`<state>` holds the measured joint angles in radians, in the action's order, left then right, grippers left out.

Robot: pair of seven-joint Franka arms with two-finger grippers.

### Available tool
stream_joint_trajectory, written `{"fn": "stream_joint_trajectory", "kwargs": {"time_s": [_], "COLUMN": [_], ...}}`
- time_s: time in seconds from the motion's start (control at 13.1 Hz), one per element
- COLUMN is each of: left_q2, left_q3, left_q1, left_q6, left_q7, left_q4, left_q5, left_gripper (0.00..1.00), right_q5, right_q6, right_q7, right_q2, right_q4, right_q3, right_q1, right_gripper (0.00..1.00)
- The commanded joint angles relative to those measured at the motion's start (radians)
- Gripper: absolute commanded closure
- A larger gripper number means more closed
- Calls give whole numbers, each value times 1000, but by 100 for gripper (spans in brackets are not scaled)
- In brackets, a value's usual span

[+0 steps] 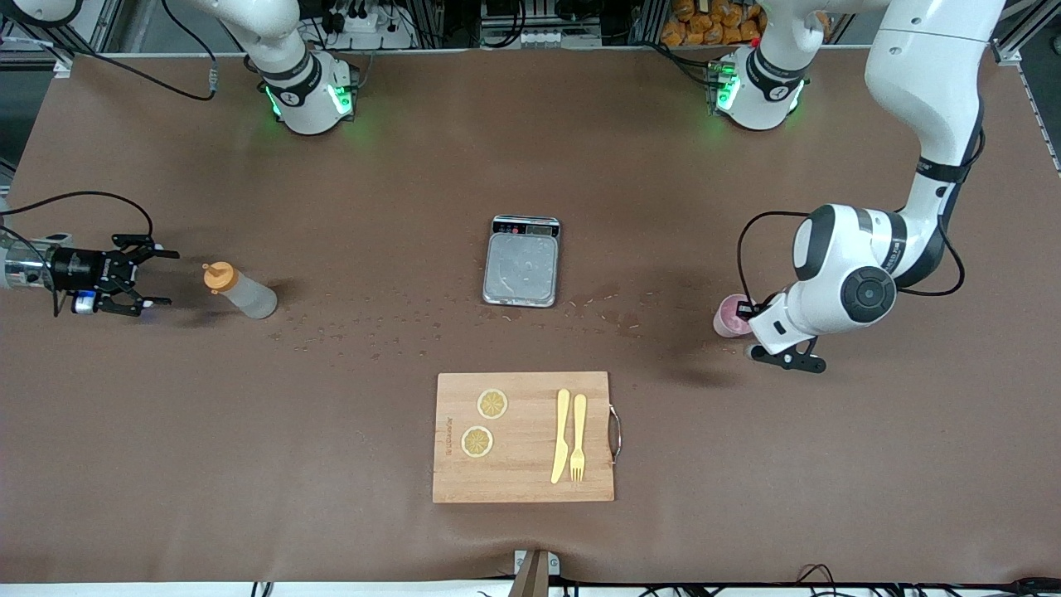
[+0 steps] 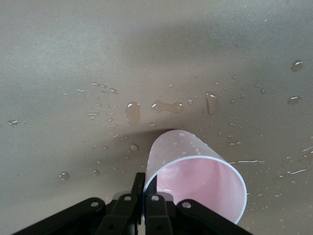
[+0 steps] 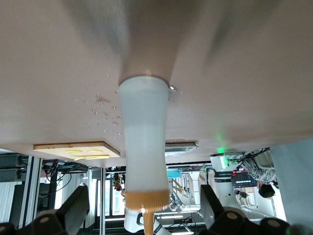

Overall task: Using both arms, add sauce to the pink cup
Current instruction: 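Lift the white bottle with the right gripper, holding the cup with the left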

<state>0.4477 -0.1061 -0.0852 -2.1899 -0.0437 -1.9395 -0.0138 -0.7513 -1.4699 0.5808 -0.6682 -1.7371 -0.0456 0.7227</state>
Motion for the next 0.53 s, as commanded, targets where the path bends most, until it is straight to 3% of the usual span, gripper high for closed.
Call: {"fn": "stream_joint_trajectory", "kwargs": {"time_s": [0.0,0.46], "left_q2": [-27,-49], "left_q3": [-1,-1], "left_q1": [7,7], "left_q6": [53,67], "left_q7": [-10,-12], "left_q4": [1,2], "left_q5": [-3,-3], "left_gripper": [100,100], "right_q5": [-23,-65], "right_q6": [-10,-13], "right_q7": [-27,-62], "right_q2": [-37,-102], "right_q4": [14,14], "right_q3": [-17,-19], "right_q1": [12,0], "right_gripper": [0,0]}}
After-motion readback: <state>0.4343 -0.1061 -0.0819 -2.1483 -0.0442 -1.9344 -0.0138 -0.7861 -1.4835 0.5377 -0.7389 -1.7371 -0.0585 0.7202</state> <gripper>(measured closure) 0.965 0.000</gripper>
